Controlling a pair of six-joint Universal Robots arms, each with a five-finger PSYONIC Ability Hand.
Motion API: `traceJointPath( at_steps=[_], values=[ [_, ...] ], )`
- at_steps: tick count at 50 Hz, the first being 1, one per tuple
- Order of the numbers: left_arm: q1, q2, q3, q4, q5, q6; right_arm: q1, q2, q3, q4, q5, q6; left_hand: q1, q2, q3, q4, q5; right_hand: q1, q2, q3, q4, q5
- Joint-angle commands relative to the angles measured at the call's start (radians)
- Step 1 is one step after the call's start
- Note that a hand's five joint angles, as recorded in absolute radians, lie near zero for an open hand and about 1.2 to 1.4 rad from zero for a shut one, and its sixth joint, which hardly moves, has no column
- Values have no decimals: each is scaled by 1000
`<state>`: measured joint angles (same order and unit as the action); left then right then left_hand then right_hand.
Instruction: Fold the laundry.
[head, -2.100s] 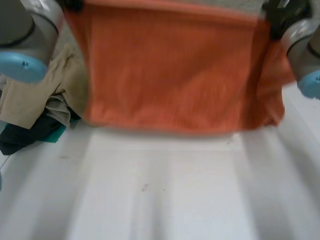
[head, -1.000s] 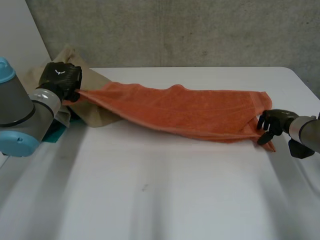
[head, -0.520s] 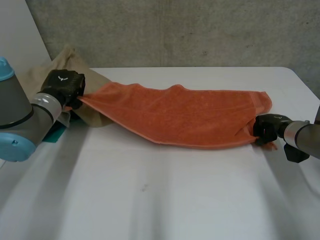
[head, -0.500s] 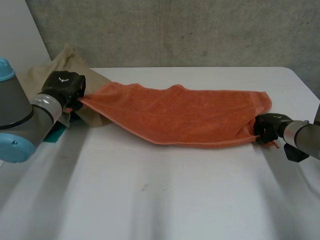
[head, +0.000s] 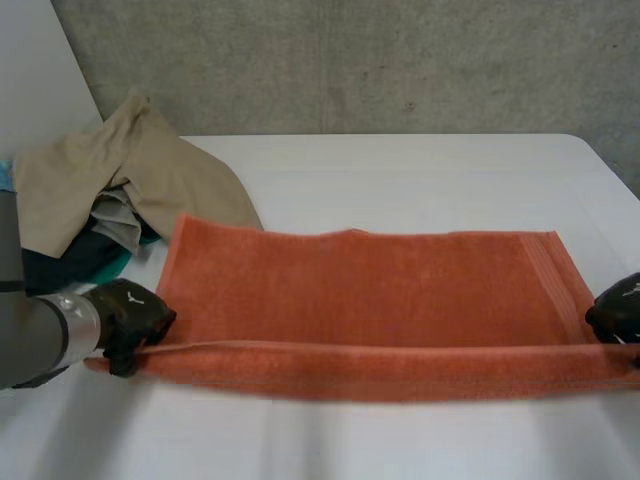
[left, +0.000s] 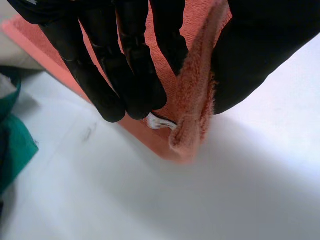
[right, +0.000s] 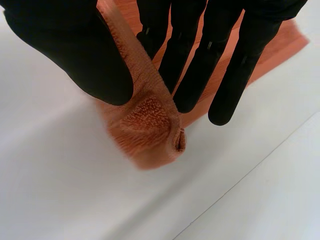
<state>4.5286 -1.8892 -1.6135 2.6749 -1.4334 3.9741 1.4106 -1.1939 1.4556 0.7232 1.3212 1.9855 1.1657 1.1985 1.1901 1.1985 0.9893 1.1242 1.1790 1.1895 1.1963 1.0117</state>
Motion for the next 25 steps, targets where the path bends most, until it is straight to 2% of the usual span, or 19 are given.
traceJointPath(
  at_steps=[1,10,21,22,23,24,25],
  values=[
    [-71,-149,194,140,-41,-53,90,122,-84,-278,-5,165,231,198,206,198,232,272,217,207,200,210],
    [-144,-425,616,178,-186,-159,168,309,-260,-635,68,357,231,198,206,198,232,272,217,207,200,210],
    [-183,-623,928,175,-259,-148,238,453,-396,-806,118,375,231,198,206,198,232,272,217,207,200,210],
    [-187,-640,954,174,-262,-136,249,477,-423,-812,128,372,231,198,206,198,232,68,13,3,-4,6],
    [-190,-646,966,172,-265,-130,255,493,-438,-812,134,369,91,59,67,59,93,-445,-500,-511,-517,-507],
    [-192,-653,975,172,-266,-122,261,508,-451,-812,142,366,-204,-236,-228,-236,-202,-950,-1005,-1015,-1022,-1012],
    [-195,-656,983,171,-268,-116,269,520,-465,-811,154,363,-573,-605,-597,-605,-571,-950,-1005,-1015,-1022,-1012]
  ],
)
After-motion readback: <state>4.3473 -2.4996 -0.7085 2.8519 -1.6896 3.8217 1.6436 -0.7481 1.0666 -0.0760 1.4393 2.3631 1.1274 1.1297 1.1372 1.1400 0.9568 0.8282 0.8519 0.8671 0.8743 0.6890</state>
